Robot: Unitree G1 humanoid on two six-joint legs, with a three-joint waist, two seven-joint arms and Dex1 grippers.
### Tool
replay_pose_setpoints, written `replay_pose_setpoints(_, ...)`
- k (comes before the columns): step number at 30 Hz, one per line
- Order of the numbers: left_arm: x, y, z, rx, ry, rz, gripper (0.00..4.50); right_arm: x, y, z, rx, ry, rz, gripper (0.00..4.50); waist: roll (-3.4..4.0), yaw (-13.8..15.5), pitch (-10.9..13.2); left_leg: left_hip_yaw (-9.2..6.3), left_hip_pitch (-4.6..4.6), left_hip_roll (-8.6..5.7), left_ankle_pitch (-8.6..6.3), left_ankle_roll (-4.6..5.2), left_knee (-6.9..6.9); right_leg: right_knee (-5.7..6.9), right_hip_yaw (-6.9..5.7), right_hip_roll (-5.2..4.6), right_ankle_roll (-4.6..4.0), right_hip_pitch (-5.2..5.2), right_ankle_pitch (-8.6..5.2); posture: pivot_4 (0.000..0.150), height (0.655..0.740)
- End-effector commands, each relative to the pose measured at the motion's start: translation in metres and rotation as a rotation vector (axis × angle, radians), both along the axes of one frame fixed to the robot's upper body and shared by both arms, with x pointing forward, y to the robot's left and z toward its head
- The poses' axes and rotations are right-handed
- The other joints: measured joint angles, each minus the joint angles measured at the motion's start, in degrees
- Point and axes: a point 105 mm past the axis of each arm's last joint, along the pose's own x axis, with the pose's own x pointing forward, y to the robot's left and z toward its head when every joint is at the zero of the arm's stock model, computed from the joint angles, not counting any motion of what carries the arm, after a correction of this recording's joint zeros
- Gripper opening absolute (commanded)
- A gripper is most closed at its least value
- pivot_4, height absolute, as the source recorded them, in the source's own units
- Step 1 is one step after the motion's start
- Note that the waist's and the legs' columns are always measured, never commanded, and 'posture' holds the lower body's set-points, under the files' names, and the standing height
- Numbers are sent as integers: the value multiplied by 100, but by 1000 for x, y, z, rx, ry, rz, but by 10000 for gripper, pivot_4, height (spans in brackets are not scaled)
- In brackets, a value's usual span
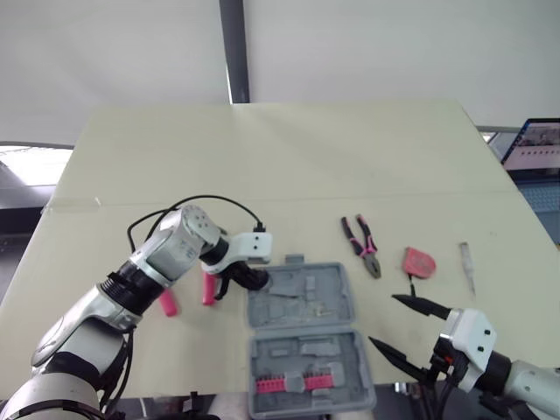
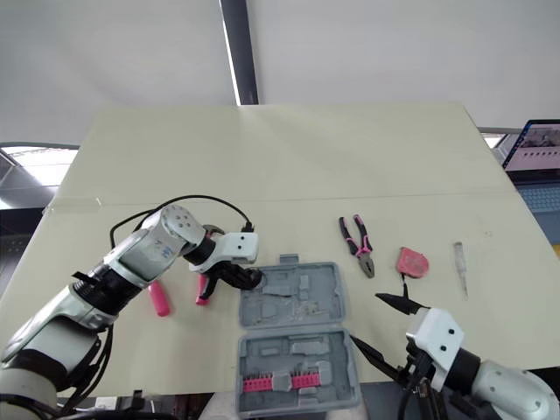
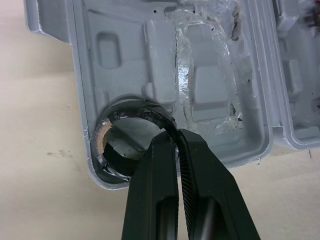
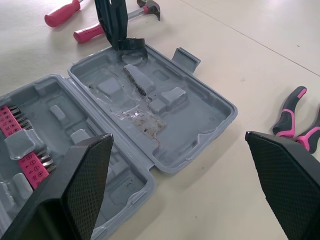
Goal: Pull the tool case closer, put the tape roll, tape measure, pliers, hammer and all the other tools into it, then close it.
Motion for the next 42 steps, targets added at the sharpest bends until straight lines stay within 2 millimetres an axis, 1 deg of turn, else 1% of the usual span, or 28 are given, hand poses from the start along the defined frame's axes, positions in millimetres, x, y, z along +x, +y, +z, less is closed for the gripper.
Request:
replay_pose_setpoints(1, -1, 0, -2, 8, 11, -9, 269, -1, 5, 9, -2, -41, 9, 45000, 0, 0, 0, 0, 0, 0, 0, 0, 0, 0, 0, 0, 0, 0, 0, 1500, 7360)
replay_pose_setpoints(3, -1, -1, -3, 4, 19, -6, 269, 0, 4, 9, -4, -42, 8, 45000, 0, 0, 0, 0, 0, 0, 0, 0, 0, 0, 0, 0, 0, 0, 0, 1500, 7360)
replay_pose_setpoints(5, -1, -2, -3, 0, 23, -8, 7185, 0, 4, 9, -4, -42, 7, 45000, 0, 0, 0, 0, 0, 0, 0, 0, 0, 0, 0, 0, 0, 0, 0, 1500, 7360)
replay_pose_setpoints(6, -1, -3, -3, -3, 22, -6, 9754, 0, 4, 9, -5, -42, 7, 45000, 0, 0, 0, 0, 0, 0, 0, 0, 0, 0, 0, 0, 0, 0, 0, 1500, 7360)
replay_pose_setpoints(8, -1, -3, -2, -2, 21, -1, 19976, 0, 4, 9, -5, -42, 6, 45000, 0, 1, 0, 0, 0, 0, 0, 0, 0, 0, 0, 0, 0, 0, 0, 1500, 7360)
replay_pose_setpoints(11, -3, -5, 7, -20, 26, 9, 35258, 1, 4, 9, -4, -43, 8, 45000, 0, -2, 0, 0, 0, 0, 0, 0, 0, 0, 0, 0, 0, 0, 0, 1500, 7360)
replay_pose_setpoints(15, -6, -10, 22, -76, 28, 20, 35258, 2, 4, 9, -4, -45, 9, 45000, 0, 1, 0, 0, 0, 0, 0, 0, 1, 0, 0, 0, 0, 0, 0, 1500, 7360)
replay_pose_setpoints(18, -6, -15, 34, -143, 9, 51, 25552, 3, 4, 9, -2, -47, 9, 45000, 0, -3, 0, -1, -1, 0, 0, 0, 1, 1, 0, 0, 0, 0, 0, 1500, 7360)
replay_pose_setpoints(22, -7, -12, 32, -174, -25, 76, 5552, 5, 5, 9, 0, -53, 9, 45000, 0, -9, 0, -2, 0, 0, 0, 0, 1, 2, 0, 0, 0, 0, 0, 1500, 7360)
replay_pose_setpoints(27, -9, -11, 20, -208, -83, 87, 5552, 6, 4, 10, -2, -55, 6, 45000, 0, 3, 0, -3, 0, 1, 0, 0, 2, 2, 0, 0, 0, 0, 0, 1500, 7360)
replay_pose_setpoints(30, -3, -10, 8, -236, -170, 99, 5552, 6, 3, 10, -5, -57, 3, 45000, 1, 1, -1, -4, 1, 0, -1, 2, 8, 4, 0, -1, 0, 4, 0, 1500, 7360)
replay_pose_setpoints(33, 6, -13, 4, -281, -221, 138, 5552, 6, 3, 10, -7, -57, 1, 45000, 1, 15, -1, -5, -2, 0, -1, 2, 8, 4, -1, -1, 0, 3, 0, 1500, 7360)
replay_pose_setpoints(42, 5, -6, -9, -270, -205, 171, 5552, 6, 1, 11, -13, -53, -6, 45000, 1, 0, -1, -3, -1, 0, -1, 3, 9, 4, -1, -1, 0, 2, 0, 1500, 7360)
